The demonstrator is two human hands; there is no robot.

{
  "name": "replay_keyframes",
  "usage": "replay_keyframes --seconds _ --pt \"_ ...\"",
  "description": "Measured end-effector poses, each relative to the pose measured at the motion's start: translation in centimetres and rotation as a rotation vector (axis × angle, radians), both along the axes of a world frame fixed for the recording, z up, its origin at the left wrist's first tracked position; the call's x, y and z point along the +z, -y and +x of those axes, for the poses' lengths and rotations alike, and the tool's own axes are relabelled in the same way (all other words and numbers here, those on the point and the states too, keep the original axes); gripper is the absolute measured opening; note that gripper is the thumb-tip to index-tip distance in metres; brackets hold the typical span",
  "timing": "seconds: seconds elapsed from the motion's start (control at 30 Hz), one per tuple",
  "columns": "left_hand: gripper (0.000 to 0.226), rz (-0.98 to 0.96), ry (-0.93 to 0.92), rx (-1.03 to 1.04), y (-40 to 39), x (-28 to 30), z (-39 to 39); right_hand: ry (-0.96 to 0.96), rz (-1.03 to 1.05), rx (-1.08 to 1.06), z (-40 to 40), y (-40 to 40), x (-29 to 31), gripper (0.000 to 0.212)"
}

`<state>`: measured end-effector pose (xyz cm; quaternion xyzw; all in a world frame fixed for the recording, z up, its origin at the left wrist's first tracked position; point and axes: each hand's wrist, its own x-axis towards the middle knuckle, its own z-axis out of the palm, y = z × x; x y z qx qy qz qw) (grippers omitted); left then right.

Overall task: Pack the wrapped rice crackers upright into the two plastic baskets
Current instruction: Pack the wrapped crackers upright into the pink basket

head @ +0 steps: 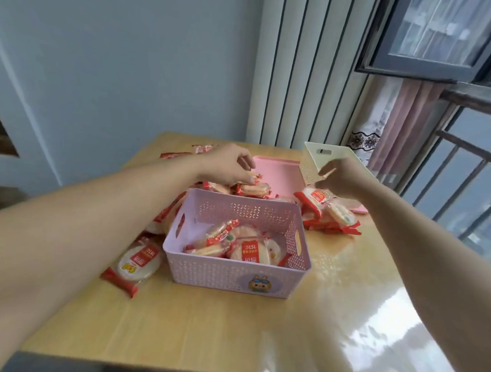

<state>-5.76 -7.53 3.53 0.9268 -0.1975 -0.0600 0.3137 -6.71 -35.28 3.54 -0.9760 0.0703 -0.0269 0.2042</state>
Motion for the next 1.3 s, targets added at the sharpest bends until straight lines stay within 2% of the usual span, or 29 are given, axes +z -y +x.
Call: replay_keyframes --seconds 0.07,0.1,0.17,0.3,0.37,0.43,0.53,0.67,0.7,0.8,0.87,0.97,1.07,1.2,1.3 --pt "0.042 0.01 0.043 -0.044 3.2 -0.7 0.5 -0.073 -0.116 -0.103 0.1 2.4 -2.5 0.043" --pt "0.045 0.043 0.052 -0.076 4.8 -1.1 0.6 -0.069 -0.062 -0.173 0.2 3.5 -3.9 0.047" --pt "0.051 0.18 0.047 -0.178 8.3 -1.6 1.0 -0.059 0.133 -0.312 0.1 5.7 -6.5 0.048" --pt "0.052 0.372 -0.022 -0.258 13.4 -2.5 2.5 -0.134 0.559 -0.397 -0.3 7.8 -10.4 0.034" --pt "0.056 0.43 -0.041 -0.256 14.6 -3.3 3.9 -0.126 0.67 -0.402 -0.7 8.0 -10.2 0.038" --pt "0.062 0.503 -0.081 -0.274 15.3 -4.0 4.9 -0.205 0.745 -0.378 -0.6 8.4 -9.9 0.056" --pt "0.051 0.475 -0.1 -0.298 16.0 -4.6 5.4 -0.295 0.724 -0.355 0.0 8.9 -9.9 0.076" --pt "0.032 0.329 -0.056 -0.236 15.7 -5.3 6.6 -0.319 0.754 -0.282 1.0 9.1 -9.8 0.072" --pt "0.037 0.326 -0.04 -0.22 15.4 -5.5 6.9 -0.317 0.787 -0.241 1.0 8.8 -9.5 0.068" --pt "0.071 0.361 -0.067 -0.182 15.0 -5.6 7.6 -0.27 0.886 -0.195 0.9 8.3 -9.1 0.05" --pt "0.086 0.46 -0.095 -0.184 15.1 -5.7 8.3 -0.255 0.89 -0.188 0.8 8.1 -9.0 0.06" --pt "0.079 0.63 -0.092 -0.219 15.1 -5.8 8.7 -0.281 0.923 -0.145 1.0 8.0 -9.1 0.074" --pt "0.06 0.639 -0.127 -0.3 15.5 -6.0 8.1 -0.281 0.993 -0.125 0.9 8.5 -9.6 0.068" --pt "0.085 0.733 -0.167 -0.294 15.1 -6.7 8.7 -0.364 0.985 -0.033 0.6 8.7 -9.8 0.05" --pt "0.046 0.731 -0.18 -0.337 15.2 -6.4 8.3 -0.408 0.934 -0.022 1.0 8.5 -9.7 0.058"
